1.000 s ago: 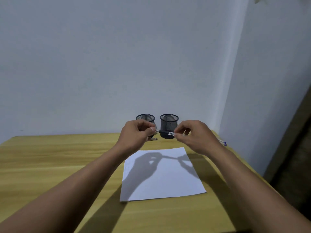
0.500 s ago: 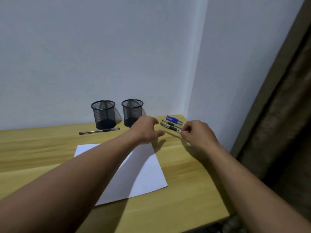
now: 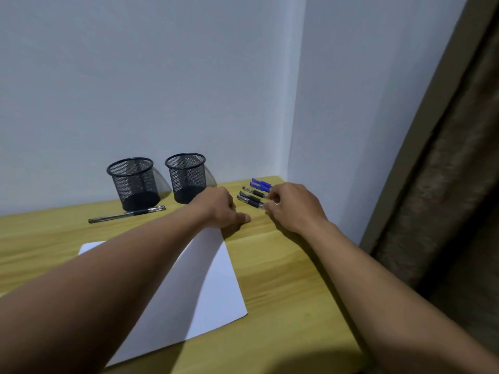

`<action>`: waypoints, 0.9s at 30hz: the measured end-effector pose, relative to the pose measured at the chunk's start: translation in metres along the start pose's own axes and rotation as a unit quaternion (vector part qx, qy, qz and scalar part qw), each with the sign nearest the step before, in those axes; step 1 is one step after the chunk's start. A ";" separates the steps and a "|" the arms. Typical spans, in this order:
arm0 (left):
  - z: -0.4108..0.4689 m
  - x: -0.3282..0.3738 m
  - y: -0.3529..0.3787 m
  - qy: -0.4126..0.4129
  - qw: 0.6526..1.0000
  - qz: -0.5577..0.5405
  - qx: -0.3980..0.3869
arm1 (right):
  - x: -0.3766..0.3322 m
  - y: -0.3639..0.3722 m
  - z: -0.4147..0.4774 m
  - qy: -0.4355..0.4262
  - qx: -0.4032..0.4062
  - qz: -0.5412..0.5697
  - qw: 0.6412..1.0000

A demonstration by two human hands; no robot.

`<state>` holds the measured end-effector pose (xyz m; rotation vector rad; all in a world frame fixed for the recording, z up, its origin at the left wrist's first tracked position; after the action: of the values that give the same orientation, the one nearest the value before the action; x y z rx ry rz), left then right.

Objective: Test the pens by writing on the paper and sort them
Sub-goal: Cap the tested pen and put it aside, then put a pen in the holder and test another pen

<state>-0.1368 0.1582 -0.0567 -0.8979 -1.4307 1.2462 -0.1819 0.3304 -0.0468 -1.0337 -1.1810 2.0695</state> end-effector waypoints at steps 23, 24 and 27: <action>-0.112 -0.187 -0.074 -0.076 0.963 -0.105 0.235 | -0.178 0.050 0.015 -0.171 -0.133 0.002 0.976; -0.113 -0.198 -0.071 -0.089 0.963 -0.107 0.232 | -0.185 0.061 0.017 -0.175 -0.140 0.001 0.975; -0.111 -0.221 -0.058 -0.102 0.968 -0.101 0.205 | -0.203 0.083 0.023 -0.189 -0.149 -0.014 0.970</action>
<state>0.0259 -0.0369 -0.0485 -0.3426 -1.3131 1.4378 -0.0929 0.1288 -0.0404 -0.7565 -1.7298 2.1719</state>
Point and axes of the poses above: each hand's wrist, its own z-axis towards the middle knuckle, its own y-axis out of the palm, x = y × z, the point moved 6 cm from there along z, towards the middle knuckle, and after that the axes turned 1 degree about z, right-handed, at the moved point
